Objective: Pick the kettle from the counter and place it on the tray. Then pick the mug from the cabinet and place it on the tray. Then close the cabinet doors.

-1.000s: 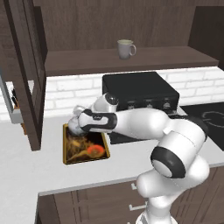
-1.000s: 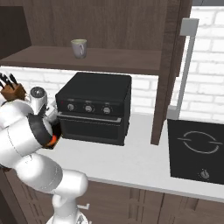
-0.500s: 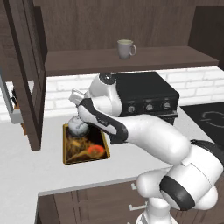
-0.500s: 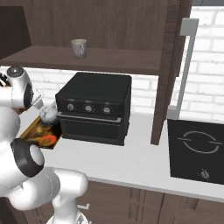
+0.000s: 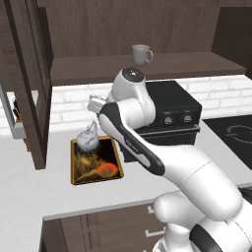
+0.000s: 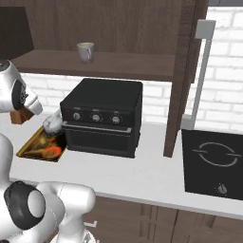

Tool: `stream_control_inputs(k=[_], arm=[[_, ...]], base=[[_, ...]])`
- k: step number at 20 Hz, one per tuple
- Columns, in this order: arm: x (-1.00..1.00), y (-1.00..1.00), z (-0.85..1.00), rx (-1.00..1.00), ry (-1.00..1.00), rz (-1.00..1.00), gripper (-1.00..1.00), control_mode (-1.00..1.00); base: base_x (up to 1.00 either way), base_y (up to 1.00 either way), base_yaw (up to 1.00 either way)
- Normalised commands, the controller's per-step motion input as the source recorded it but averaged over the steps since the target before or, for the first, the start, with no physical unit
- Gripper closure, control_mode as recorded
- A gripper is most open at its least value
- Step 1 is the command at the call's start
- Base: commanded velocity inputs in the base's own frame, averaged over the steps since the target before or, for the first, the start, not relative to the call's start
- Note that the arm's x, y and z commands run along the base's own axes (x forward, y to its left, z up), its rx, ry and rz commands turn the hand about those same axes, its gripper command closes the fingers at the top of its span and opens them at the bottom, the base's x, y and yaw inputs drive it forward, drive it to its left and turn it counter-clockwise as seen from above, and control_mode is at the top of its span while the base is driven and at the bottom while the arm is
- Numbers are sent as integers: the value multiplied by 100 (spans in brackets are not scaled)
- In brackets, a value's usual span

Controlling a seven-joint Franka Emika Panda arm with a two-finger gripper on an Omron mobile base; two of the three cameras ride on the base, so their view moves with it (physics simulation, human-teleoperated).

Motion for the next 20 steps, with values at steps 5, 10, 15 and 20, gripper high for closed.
stream_control_inputs(k=[5,10,15,20], arm=[[0,-83,52,-20,1,0,-100,-100],[-4,-97,26,-17,-13,8,-100,-100],[-13,-80,-3,-10,-41,15,-100,-100],[0,-75,67,-20,-47,14,-100,-100]], base=[[0,0,0],[0,0,0],[0,0,0],[0,0,0]])
